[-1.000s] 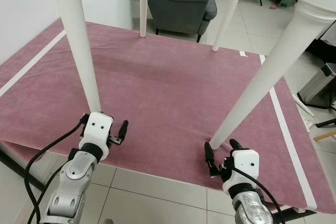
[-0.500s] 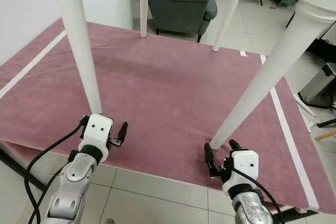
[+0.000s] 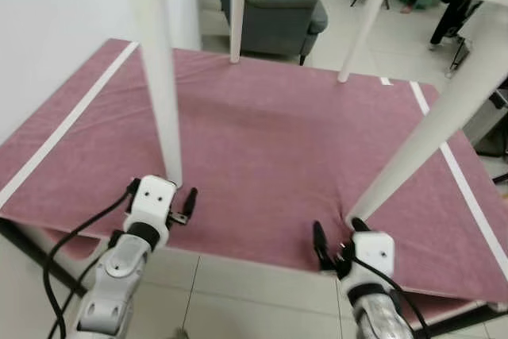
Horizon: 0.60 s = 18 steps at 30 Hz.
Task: Building children table
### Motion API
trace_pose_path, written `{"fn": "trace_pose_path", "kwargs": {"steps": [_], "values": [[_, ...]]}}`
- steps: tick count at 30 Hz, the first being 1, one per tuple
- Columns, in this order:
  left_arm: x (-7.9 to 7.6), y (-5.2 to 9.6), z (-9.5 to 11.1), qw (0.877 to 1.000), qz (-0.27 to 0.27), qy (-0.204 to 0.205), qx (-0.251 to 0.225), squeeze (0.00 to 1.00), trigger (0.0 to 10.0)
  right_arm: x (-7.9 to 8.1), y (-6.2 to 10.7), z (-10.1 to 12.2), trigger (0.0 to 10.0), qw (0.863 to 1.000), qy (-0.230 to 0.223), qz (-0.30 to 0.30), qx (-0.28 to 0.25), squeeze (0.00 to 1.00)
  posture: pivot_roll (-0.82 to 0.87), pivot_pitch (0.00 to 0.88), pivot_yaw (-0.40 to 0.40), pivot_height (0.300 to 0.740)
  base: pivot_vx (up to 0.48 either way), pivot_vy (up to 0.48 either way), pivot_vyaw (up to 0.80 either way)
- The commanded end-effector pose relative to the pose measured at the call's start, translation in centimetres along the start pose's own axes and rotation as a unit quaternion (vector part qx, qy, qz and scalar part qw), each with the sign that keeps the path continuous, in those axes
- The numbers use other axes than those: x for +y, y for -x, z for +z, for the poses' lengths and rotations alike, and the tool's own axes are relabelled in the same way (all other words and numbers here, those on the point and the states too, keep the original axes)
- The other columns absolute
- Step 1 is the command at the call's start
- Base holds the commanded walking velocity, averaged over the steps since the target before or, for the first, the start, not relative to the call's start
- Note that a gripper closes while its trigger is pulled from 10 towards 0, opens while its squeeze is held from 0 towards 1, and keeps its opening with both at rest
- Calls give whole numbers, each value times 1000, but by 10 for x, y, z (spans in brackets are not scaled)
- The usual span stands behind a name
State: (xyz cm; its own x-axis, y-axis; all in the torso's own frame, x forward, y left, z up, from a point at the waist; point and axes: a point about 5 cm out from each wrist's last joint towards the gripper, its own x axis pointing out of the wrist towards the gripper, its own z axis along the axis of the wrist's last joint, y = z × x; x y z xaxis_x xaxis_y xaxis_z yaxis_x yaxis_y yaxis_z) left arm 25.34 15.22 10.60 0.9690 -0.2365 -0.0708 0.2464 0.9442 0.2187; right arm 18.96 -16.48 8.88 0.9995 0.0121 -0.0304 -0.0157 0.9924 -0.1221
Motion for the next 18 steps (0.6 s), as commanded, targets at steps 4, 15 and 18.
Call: {"fn": "trace_pose_path", "kwargs": {"steps": [4,15,18], "values": [[-3,1,-3,1000,-4,-6,5,0,10000,-3,3,-3,10000,1000,10,-3,4,0,99,0,-29,740,0,0,0],[-9,11,-13,1000,-13,-6,21,0,10000,-3,6,-8,10000,1000,8,-4,11,0,101,0,-25,740,0,0,0],[-12,13,-16,999,-15,-3,30,0,10000,-2,3,-10,10000,1000,19,6,9,0,101,0,-23,740,0,0,0]]}}
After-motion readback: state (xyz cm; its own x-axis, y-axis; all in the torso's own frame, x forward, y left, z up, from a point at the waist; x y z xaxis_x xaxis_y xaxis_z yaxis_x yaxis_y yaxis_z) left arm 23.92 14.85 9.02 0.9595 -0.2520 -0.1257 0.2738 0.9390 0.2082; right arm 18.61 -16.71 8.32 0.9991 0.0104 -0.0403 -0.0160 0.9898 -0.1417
